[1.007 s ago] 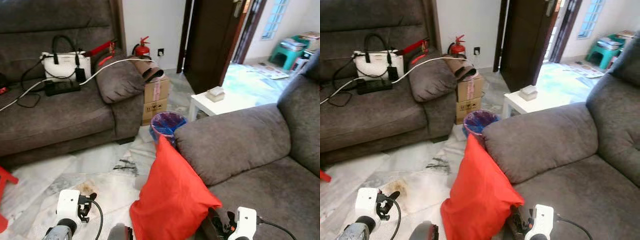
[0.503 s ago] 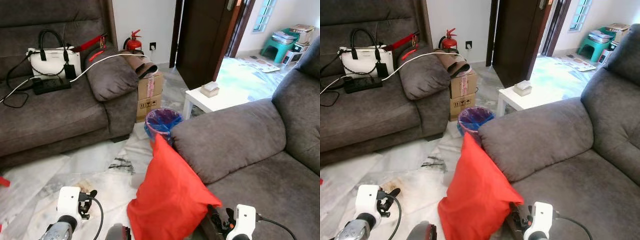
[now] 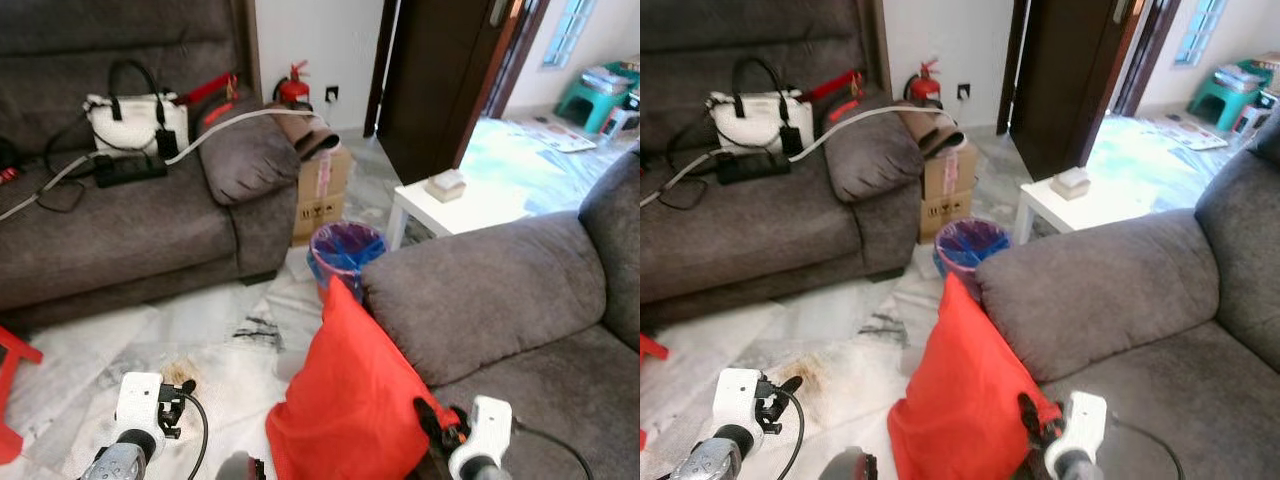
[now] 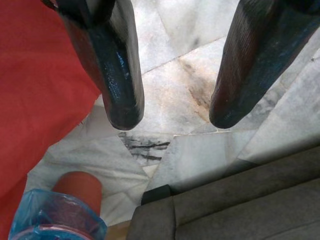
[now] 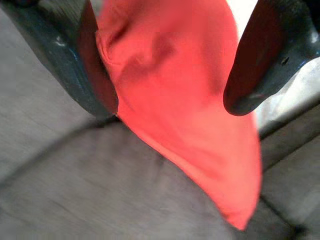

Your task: Move the pillow to the sofa from floor

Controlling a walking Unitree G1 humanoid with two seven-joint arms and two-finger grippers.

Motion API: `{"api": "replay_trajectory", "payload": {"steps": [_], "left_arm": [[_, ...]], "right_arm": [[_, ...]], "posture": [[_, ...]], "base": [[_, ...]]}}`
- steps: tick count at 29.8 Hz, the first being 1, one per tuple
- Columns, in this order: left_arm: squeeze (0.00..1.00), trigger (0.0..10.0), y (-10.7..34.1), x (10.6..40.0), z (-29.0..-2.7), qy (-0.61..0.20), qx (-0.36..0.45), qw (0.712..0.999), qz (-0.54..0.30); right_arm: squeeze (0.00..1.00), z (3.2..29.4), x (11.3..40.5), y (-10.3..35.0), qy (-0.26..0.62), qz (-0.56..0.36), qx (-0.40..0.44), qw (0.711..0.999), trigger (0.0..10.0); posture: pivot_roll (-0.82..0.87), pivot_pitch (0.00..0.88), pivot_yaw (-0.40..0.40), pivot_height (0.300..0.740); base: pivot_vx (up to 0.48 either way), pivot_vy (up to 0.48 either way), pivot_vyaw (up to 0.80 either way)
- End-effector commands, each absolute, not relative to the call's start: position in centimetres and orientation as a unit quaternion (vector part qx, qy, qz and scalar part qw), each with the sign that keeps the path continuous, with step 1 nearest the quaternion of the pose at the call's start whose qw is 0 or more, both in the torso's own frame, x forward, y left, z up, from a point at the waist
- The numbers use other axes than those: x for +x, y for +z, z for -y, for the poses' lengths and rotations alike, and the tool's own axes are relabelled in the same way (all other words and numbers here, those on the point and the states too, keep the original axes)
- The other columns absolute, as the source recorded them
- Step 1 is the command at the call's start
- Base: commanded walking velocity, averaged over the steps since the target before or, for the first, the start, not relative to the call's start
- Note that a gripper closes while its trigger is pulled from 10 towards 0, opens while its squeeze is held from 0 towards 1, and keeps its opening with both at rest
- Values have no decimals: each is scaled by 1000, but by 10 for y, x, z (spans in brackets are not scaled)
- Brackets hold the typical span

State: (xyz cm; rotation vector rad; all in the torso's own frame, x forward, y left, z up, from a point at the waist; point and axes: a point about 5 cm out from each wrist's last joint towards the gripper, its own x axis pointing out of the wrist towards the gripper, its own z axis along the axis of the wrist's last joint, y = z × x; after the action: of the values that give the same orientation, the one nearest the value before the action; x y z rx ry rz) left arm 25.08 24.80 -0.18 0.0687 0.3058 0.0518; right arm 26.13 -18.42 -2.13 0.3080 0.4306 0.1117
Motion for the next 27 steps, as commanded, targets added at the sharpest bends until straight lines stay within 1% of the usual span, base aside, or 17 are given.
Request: {"api": "replay_trajectory", "payload": {"steps": [1,5,6,12,20,27], "left_arm": [[0,10000,-4,248,-249,22,36,986,-158],[0,10000,-4,247,-248,19,36,987,-158],[0,10000,-5,245,-248,18,36,987,-158],[0,10000,-6,238,-252,15,39,987,-157],[0,10000,-2,228,-257,8,47,989,-141],[0,10000,2,222,-259,1,53,990,-132]], "right_arm": [[1000,183,259,-25,51,-230,141,962,10000],[1000,175,266,-22,55,-236,139,960,10000],[0,172,268,-22,60,-242,136,959,10000],[0,164,269,-25,60,-271,114,954,10000],[0,156,277,-20,47,-268,98,957,10000],[0,164,286,-13,7,-257,81,963,10000]], "posture": [[121,89,-30,625],[140,99,-30,625],[149,107,-31,625],[178,129,-28,625],[235,189,-19,625],[265,228,-15,625]], "base": [[0,0,0],[0,0,0],[0,0,0],[0,0,0],[0,0,0],[0,0,0]]}}
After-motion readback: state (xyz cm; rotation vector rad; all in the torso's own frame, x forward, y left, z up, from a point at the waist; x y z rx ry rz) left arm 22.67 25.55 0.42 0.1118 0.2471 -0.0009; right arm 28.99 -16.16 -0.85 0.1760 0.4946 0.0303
